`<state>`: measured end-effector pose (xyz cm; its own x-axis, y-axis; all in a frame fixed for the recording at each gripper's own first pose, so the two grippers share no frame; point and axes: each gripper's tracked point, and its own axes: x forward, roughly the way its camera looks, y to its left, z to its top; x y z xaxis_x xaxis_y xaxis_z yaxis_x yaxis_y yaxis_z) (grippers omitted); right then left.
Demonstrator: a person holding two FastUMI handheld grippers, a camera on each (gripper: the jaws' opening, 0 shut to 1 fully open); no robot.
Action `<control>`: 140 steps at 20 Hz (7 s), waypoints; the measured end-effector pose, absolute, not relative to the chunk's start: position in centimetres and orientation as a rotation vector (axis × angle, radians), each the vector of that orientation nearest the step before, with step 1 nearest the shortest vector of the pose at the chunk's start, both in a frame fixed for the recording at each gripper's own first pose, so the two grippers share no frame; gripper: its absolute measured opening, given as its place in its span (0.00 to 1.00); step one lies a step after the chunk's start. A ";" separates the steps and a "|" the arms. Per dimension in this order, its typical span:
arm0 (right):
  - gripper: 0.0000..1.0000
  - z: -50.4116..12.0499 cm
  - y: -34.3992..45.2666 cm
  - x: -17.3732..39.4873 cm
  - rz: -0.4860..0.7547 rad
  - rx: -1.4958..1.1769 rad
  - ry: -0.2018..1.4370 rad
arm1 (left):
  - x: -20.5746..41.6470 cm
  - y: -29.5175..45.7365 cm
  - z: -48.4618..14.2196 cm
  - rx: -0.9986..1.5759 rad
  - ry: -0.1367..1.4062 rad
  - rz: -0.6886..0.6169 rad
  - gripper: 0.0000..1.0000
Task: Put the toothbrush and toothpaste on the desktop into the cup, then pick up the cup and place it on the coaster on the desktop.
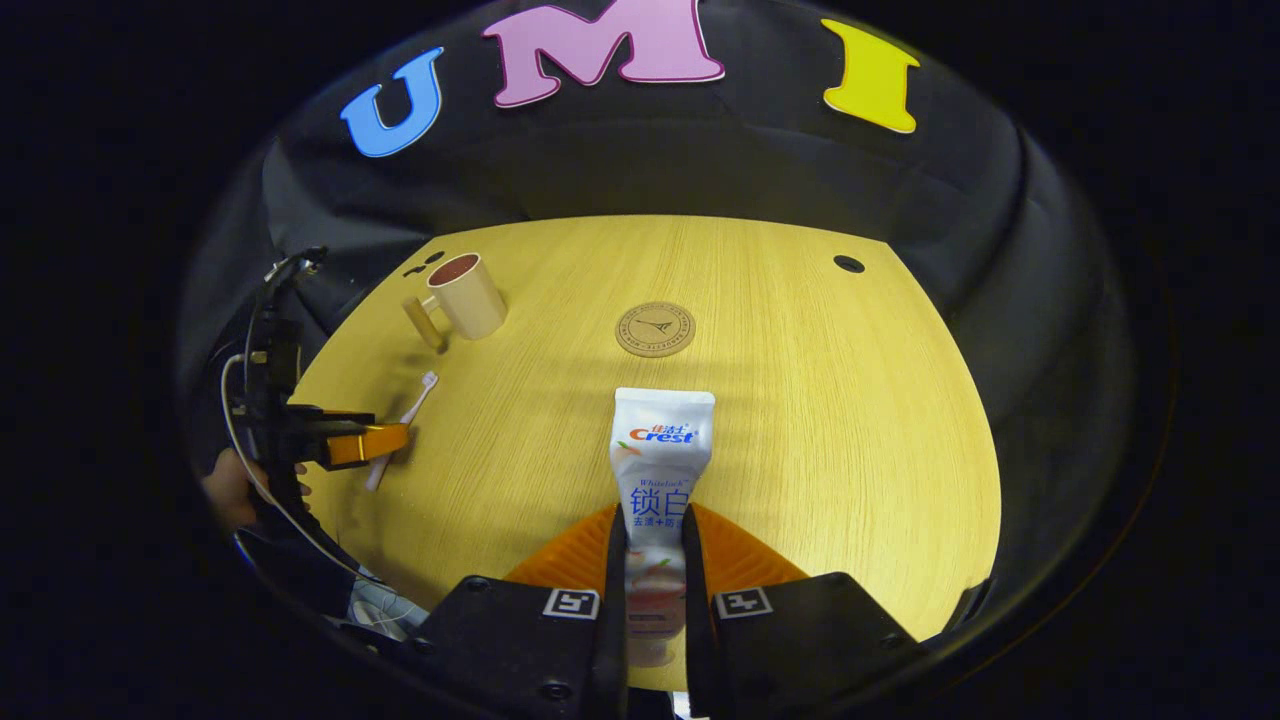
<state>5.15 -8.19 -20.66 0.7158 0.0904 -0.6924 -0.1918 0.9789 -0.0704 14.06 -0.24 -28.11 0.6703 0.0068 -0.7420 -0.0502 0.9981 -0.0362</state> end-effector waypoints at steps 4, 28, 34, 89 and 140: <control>0.27 -20.3 -7.4 5.7 0.193 -0.136 0.753 | 13.9 -1.0 -29.1 -0.046 0.872 0.025 0.76; 0.27 -9.9 7.4 15.2 0.427 -0.180 0.500 | 10.0 -0.6 -23.9 -0.199 0.767 -0.042 0.06; 0.27 -7.6 14.2 18.1 0.483 -0.195 0.391 | 7.3 1.2 -18.8 -0.312 0.653 -0.051 0.06; 0.98 -10.9 4.7 24.3 0.348 -0.134 0.290 | 26.8 2.7 -4.2 -0.307 -0.016 -0.191 0.01; 0.98 -12.5 -13.5 13.5 0.048 0.079 0.367 | 28.8 -0.2 -19.9 0.049 0.686 -0.290 0.98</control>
